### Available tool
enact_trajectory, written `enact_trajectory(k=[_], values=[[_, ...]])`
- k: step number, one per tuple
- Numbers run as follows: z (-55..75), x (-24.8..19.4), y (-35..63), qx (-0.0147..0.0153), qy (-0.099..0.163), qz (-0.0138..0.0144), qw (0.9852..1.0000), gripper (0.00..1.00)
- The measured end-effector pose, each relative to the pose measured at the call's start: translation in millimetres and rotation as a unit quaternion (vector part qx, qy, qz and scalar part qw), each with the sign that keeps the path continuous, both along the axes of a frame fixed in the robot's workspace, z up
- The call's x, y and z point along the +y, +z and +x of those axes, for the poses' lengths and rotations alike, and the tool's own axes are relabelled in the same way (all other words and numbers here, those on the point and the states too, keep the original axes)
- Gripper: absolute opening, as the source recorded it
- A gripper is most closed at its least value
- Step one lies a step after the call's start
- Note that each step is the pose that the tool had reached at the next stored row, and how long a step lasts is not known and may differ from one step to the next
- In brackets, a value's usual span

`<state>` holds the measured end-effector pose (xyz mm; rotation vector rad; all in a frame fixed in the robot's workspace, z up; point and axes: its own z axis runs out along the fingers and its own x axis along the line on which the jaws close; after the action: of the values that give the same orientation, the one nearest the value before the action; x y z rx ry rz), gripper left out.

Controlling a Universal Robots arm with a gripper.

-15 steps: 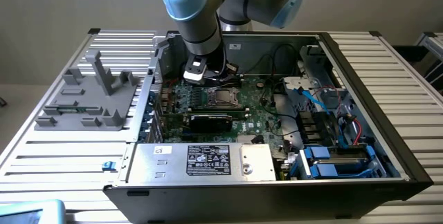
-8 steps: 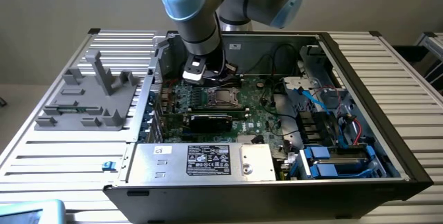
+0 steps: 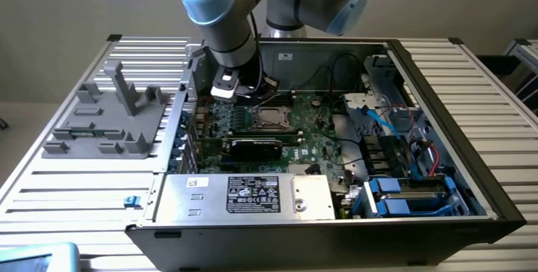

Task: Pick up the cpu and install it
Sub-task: 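Install the first cpu locking lever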

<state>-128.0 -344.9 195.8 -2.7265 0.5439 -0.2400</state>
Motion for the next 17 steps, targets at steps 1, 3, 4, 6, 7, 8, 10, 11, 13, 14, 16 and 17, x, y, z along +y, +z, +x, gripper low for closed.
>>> enact_trajectory(k=[1,3,4,6,7,8,10,11,13,14,16,17], values=[[-2.4,0.0,0.0,-0.0008,0.000,0.0000,1.0000,0.11],[-6.4,0.0,0.0,-0.0026,0.000,0.0001,1.0000,0.11],[-7.5,0.0,0.0,-0.0034,0.000,0.0001,1.0000,0.11],[-8.6,-0.3,0.0,-0.0062,0.000,0.0002,1.0000,0.11],[-9.2,-0.6,-0.1,-0.0080,0.000,0.0003,1.0000,0.11],[-9.8,-0.7,-0.1,-0.0096,0.000,0.0004,1.0000,0.11],[-10.2,-1.1,-0.2,-0.0120,0.000,0.0005,0.9999,0.11],[-10.1,-1.1,-0.2,-0.0122,0.000,0.0005,0.9999,0.11],[-10.2,-1.2,-0.2,-0.0126,0.000,0.0007,0.9999,0.11],[-10.2,-1.2,-0.3,-0.0127,0.000,0.0008,0.9999,0.11],[-10.2,-1.2,-0.3,-0.0127,0.000,0.0009,0.9999,0.11],[-10.4,-1.2,-0.2,-0.0127,0.000,0.0009,0.9999,0.11]])
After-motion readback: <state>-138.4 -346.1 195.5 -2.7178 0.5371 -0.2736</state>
